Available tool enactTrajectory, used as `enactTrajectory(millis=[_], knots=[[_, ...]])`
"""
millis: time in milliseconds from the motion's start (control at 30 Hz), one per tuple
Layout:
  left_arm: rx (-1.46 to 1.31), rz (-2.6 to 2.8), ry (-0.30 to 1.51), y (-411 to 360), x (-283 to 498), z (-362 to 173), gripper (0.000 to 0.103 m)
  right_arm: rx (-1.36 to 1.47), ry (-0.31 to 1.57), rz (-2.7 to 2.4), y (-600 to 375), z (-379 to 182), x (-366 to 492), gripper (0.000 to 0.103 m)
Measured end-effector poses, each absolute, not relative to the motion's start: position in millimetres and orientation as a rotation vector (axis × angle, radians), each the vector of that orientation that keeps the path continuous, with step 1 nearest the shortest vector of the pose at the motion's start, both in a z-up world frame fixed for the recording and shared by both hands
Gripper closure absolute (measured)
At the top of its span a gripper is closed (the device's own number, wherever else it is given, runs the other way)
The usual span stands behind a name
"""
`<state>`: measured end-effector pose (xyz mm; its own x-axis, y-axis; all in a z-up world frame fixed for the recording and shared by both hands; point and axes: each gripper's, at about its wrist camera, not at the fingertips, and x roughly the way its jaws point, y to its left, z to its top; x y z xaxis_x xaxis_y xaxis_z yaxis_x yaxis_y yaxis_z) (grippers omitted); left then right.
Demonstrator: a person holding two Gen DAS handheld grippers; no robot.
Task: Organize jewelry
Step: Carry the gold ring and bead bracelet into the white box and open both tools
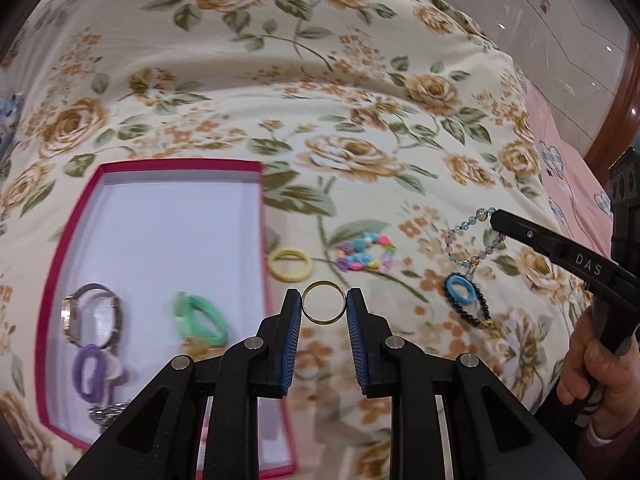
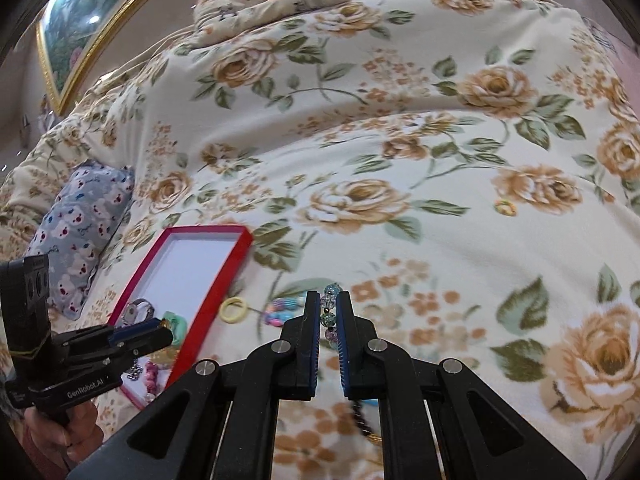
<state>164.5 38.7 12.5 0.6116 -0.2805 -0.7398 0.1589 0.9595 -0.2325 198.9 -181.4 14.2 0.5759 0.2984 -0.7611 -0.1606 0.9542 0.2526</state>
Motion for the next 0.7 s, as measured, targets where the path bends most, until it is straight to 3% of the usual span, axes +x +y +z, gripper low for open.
enactTrajectory(millis=[700], knots=[[-0.208, -0.09, 0.858, 113, 161, 13, 0.081, 0.115, 0.942, 0.479, -73, 12, 222, 0.096]])
